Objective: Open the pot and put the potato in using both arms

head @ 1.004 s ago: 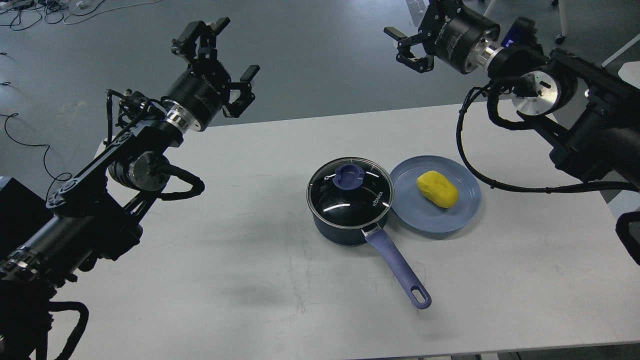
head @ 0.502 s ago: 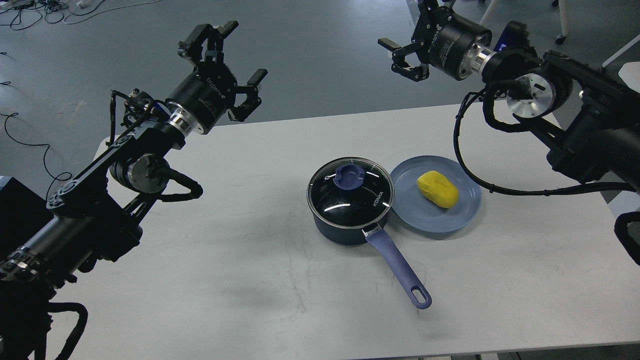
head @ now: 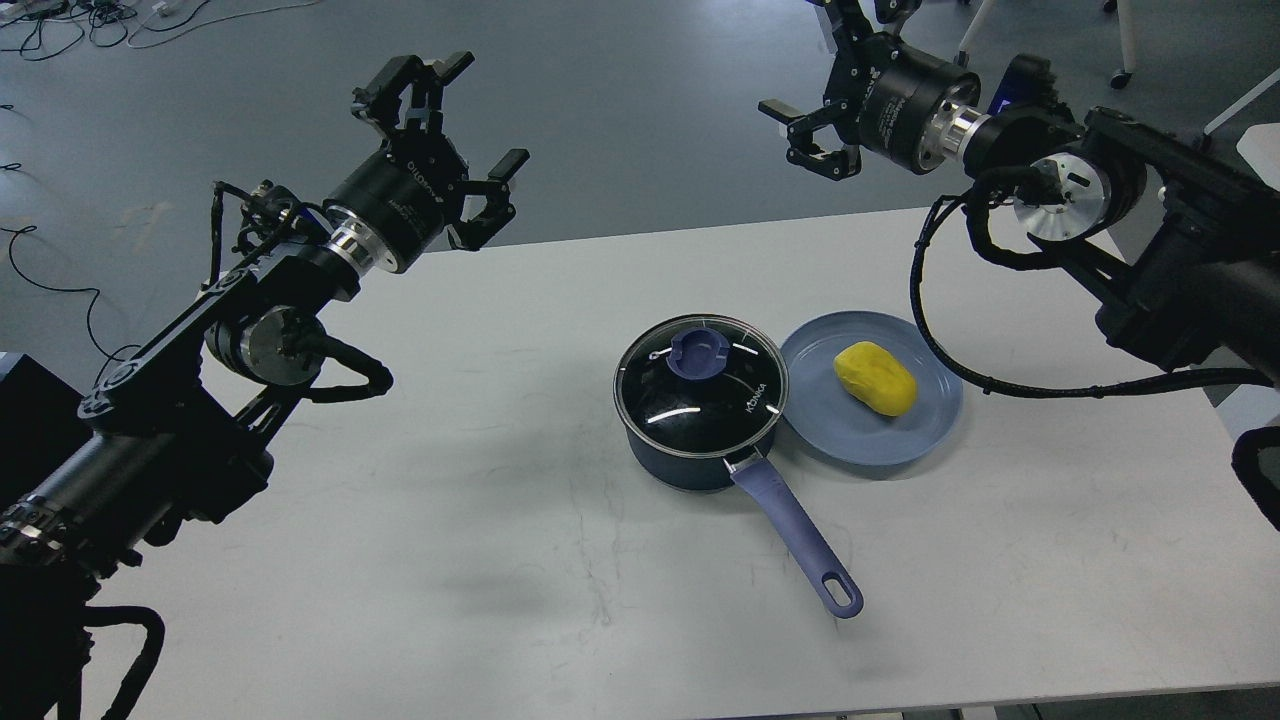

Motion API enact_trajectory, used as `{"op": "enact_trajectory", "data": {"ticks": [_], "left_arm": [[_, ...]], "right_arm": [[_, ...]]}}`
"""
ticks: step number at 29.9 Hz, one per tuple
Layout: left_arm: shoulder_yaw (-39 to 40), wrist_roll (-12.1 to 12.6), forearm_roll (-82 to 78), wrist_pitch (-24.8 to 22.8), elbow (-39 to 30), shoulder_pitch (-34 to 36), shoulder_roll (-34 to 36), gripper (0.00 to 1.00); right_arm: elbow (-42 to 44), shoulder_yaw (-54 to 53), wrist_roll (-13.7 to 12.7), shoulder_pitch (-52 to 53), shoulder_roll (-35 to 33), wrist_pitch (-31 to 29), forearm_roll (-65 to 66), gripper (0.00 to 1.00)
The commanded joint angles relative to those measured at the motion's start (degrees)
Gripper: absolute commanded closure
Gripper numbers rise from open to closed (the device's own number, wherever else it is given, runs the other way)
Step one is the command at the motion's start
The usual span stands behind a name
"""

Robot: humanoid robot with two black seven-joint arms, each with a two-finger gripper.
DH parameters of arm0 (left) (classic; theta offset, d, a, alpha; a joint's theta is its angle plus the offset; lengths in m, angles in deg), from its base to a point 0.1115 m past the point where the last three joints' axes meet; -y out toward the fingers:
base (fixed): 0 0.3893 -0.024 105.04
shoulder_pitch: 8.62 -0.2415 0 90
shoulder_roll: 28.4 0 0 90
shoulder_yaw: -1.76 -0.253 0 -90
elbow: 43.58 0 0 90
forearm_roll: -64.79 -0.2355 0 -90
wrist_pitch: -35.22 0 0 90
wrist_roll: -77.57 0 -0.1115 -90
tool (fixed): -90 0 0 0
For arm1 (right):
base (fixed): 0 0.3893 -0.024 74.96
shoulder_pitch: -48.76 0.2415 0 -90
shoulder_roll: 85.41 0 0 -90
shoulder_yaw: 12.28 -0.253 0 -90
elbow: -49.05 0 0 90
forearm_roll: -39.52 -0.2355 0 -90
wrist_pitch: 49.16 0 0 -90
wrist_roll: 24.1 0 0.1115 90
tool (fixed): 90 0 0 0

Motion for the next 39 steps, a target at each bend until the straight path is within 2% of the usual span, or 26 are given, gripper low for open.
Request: {"op": "enact_trajectory", "data": {"ticks": [1,2,4,5,9,12,17,19,21,25,29,31,32,34,36,37,38,39], "left_arm": [[0.29,1.61,0.1,0.52,0.08,0.13,0.05,0.02],[0.38,4.22,0.1,0.7,0.08,0.39,0.05,0.02],[1.08,7.92,0.45,0.61,0.08,0.31,-0.12,0.02],[1.52,8.55,0.97,0.53,0.08,0.13,-0.21,0.02],[2.49,5.31,2.21,0.7,0.08,-0.04,-0.74,0.02],[1.71,0.49,0.72,0.61,-0.1,0.57,-0.57,0.02],[1.78,-1.37,-11.92,2.54,-1.5,3.38,-0.13,0.02],[1.44,-4.26,-23.4,2.11,-3.16,4.0,1.62,0.02],[1.43,-5.06,-29.14,1.58,-5.27,3.91,2.94,0.02],[1.08,-5.33,-46.27,1.67,-14.05,3.65,6.81,0.02],[0.91,-5.42,-53.76,2.28,-14.78,3.65,6.82,0.02],[0.91,-6.82,-59.91,4.73,-14.78,3.65,6.64,0.02],[0.47,-8.91,-65.5,7.53,-14.78,3.56,6.64,0.02],[-1.11,-11.21,-71.85,11.23,-14.78,3.47,6.64,0.02],[-7.85,-14.11,-85.09,20.95,-14.86,3.82,6.73,0.02],[-9.62,-14.21,-87.94,23.96,-14.86,3.91,6.82,0.02],[-12.77,-14.21,-92.23,29.65,-14.78,4.26,6.82,0.02],[-15.15,-14.12,-94.28,32.14,-14.78,4.7,6.9,0.02]], "right_arm": [[0.16,-0.09,-0.92,-0.01,0.39,0.53,0.0,0.0],[0.59,-0.09,-1.18,-0.1,0.48,0.53,-0.08,0.0],[0.86,-0.09,-1.18,-0.1,0.56,0.53,-0.09,0.0],[0.86,-0.09,-1.1,-0.19,0.56,0.44,-0.09,0.0],[0.86,-0.35,-1.1,-0.19,0.56,0.36,-0.09,0.0],[0.95,-1.4,-0.83,-0.28,0.22,0.44,-0.09,0.0],[1.91,-4.39,-0.83,-1.68,0.04,0.44,-0.26,0.0],[3.31,-6.75,-0.83,-2.82,0.04,0.36,-0.17,0.0],[3.67,-7.11,-0.83,-3.35,0.04,0.36,-0.26,0.0],[3.94,-9.22,-0.75,-4.76,-0.31,0.53,-0.26,0.0],[3.94,-9.75,-0.75,-5.29,-1.37,0.53,-0.26,0.0],[3.94,-9.75,-0.75,-5.38,-1.9,0.62,-0.26,0.0],[3.94,-9.93,-0.66,-5.55,-2.24,0.62,-0.26,0.0],[3.94,-9.93,-0.66,-5.81,-2.51,0.71,-0.26,0.0],[3.94,-9.93,-0.57,-5.9,-3.21,0.79,-0.26,0.0],[3.94,-9.93,-0.57,-5.9,-3.3,0.79,-0.26,0.0],[3.94,-9.93,-0.57,-5.99,-3.48,0.79,-0.26,0.0],[3.94,-9.93,-0.57,-6.17,-3.65,0.88,-0.26,0.0]]}}
